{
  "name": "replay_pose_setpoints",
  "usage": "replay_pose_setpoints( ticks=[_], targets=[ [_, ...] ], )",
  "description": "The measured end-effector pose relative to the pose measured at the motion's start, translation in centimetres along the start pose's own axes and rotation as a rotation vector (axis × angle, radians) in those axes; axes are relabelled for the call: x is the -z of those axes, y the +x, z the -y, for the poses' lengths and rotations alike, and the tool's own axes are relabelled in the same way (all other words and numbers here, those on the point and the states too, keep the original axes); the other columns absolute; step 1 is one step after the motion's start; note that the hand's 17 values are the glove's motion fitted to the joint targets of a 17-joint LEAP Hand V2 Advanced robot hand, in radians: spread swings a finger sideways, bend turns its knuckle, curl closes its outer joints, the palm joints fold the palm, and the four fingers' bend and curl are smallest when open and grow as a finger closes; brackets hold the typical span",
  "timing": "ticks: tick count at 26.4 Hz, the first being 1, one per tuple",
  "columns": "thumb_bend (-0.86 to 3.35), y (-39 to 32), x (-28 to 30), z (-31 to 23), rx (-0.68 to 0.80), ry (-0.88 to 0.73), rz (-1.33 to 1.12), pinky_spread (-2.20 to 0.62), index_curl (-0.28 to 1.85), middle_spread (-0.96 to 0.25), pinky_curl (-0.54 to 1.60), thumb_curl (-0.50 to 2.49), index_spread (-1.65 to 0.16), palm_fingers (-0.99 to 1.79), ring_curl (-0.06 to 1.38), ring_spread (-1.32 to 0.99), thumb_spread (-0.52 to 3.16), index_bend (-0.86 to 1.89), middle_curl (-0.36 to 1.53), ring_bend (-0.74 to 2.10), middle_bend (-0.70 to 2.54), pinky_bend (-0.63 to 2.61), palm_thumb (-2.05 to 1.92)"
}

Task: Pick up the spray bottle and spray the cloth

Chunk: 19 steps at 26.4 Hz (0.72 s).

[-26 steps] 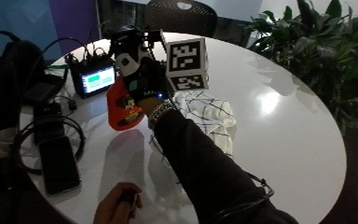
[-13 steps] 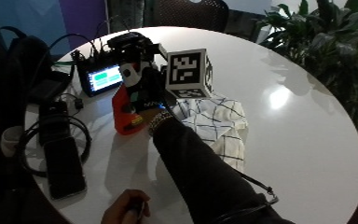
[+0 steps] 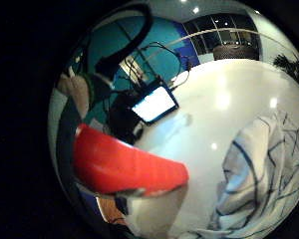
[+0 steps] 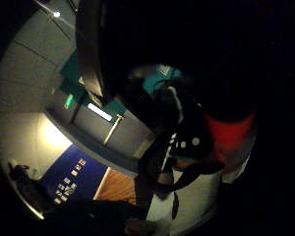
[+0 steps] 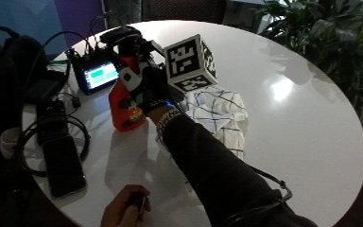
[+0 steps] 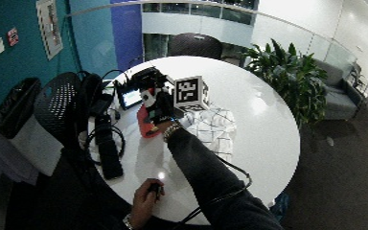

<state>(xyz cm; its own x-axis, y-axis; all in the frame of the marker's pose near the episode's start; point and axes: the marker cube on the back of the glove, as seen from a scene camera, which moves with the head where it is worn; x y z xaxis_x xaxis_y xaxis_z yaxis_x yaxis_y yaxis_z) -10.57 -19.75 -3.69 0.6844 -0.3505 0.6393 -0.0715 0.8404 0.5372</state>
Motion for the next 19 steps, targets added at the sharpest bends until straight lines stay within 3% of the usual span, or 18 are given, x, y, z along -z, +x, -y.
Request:
replay_pose_setpoints(
  ticks=[2, 10, 16, 19],
  targets=[
    [-0.04, 0.4, 0.7, -0.5, 0.010, -0.059, -0.069, -0.05, 0.47, -0.15, 0.39, 0.48, -0.28, 0.83, 0.44, -0.12, 1.21, 0.10, 0.51, 0.60, 0.50, 0.33, 0.67],
    [-0.02, 0.0, 5.6, -4.1, 0.087, -0.269, -0.428, 0.14, 0.40, -0.06, 0.39, 0.45, -0.32, 0.49, 0.38, -0.07, 1.23, 0.11, 0.43, 0.41, 0.30, 0.42, 0.69],
    [-0.07, 0.1, 9.4, -10.0, 0.157, -0.594, -0.694, 0.19, 0.35, -0.07, 0.38, 0.39, -0.37, 0.30, 0.35, -0.07, 1.22, 0.11, 0.39, 0.37, 0.21, 0.39, 0.54],
    [-0.09, 0.0, 11.2, -12.7, 0.152, -0.673, -0.751, 0.21, 0.34, -0.08, 0.37, 0.34, -0.38, 0.21, 0.33, -0.08, 1.18, 0.13, 0.39, 0.31, 0.20, 0.36, 0.41]
  ],
)
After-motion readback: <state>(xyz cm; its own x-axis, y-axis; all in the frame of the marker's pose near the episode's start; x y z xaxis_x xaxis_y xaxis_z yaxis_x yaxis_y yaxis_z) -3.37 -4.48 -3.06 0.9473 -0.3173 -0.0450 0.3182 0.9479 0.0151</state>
